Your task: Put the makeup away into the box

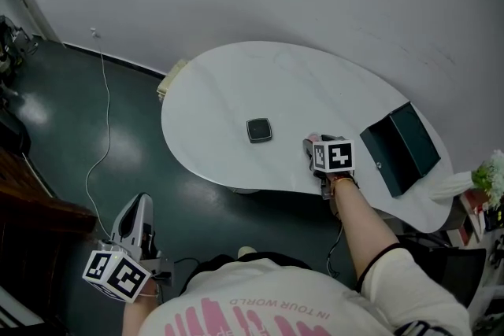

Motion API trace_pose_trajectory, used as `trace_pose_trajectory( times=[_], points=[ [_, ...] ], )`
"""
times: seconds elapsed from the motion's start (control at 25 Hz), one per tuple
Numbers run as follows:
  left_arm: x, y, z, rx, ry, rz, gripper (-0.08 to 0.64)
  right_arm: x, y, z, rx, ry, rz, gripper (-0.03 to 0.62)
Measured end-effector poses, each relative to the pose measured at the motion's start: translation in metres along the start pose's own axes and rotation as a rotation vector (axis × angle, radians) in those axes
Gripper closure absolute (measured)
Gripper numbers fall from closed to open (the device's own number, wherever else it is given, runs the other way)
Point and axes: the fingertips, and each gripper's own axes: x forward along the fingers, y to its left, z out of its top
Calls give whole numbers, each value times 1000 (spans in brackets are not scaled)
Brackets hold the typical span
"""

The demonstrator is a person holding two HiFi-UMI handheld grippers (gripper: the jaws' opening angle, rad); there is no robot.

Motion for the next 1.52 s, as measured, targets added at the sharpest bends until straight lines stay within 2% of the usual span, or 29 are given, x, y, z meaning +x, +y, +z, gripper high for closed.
trace_pose_trajectory(
  times=[0.2,0.44,0.6,0.76,1.0,1.28,1.4,1.52],
  points=[
    [5,-4,-7,-17,34,-25,558,-14,5,-10,69,17,10,360],
    [36,-18,-11,-11,91,-123,558,-50,10,-28,175,-1,12,362],
    [84,-36,-19,-15,144,-224,558,-70,10,-35,271,-27,9,362],
    [143,-81,-25,19,214,-383,558,-90,-7,-36,365,-62,-30,362],
    [217,-144,-11,84,266,-620,558,-132,-50,-25,538,-185,-161,362],
    [276,-187,11,128,301,-808,558,-176,-86,-16,678,-304,-348,362],
    [291,-201,5,141,327,-877,558,-188,-90,-20,741,-350,-399,360],
    [302,-209,-3,135,356,-914,558,-196,-94,-33,797,-357,-438,360]
  ],
)
